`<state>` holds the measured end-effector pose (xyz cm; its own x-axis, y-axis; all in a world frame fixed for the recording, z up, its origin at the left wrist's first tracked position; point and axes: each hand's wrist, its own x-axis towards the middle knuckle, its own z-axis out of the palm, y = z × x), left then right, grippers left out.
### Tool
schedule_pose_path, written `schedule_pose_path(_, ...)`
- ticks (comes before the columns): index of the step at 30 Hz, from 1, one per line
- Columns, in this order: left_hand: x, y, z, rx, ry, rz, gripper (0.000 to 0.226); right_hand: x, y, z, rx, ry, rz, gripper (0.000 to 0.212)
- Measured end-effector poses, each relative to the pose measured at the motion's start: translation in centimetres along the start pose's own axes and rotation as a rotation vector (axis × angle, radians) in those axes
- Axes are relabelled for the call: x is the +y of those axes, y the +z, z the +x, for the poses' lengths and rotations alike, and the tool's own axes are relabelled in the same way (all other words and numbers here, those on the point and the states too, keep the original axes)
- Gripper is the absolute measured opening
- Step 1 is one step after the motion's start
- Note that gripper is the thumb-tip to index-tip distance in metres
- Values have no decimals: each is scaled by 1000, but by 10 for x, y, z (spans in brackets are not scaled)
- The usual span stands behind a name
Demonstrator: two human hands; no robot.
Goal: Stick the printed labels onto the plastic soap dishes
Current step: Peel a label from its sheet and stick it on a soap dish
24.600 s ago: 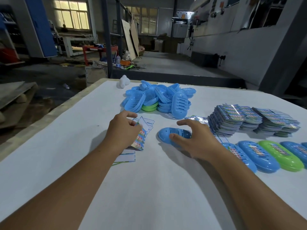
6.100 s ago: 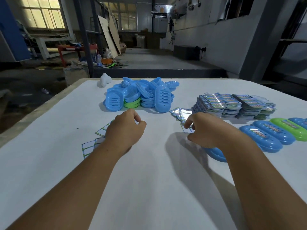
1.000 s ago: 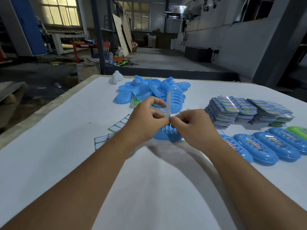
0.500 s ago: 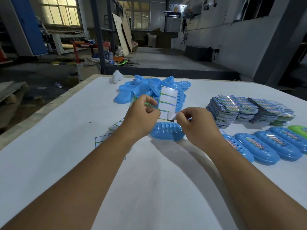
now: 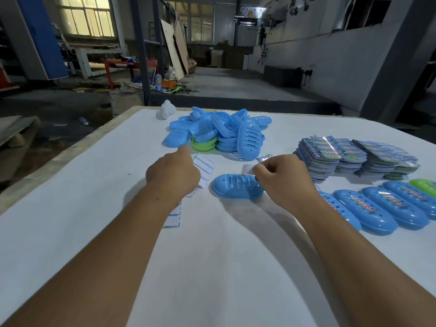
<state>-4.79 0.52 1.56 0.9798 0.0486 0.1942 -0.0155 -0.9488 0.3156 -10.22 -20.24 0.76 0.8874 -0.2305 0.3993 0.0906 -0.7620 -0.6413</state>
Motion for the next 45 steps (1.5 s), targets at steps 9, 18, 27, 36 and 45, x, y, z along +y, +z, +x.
schedule_pose_path(9,8,-3,-9,57,36,94,21,-3,-1,-2,31,13,44,30)
schedule_pose_path(18,40,5,-30,-142,270,-768,23,-6,1,-4,41,-15,87,30)
schedule_pose_path(27,41,9,-35,-184,187,-883,20,-5,1,-5,-13,-88,111,29)
schedule_pose_path(36,40,6,-26,-119,76,-982,21,3,-1,3,9,-9,34,40)
schedule_pose_path(45,37,11,-20,-168,41,-946,25,6,-1,6,-38,90,165,34)
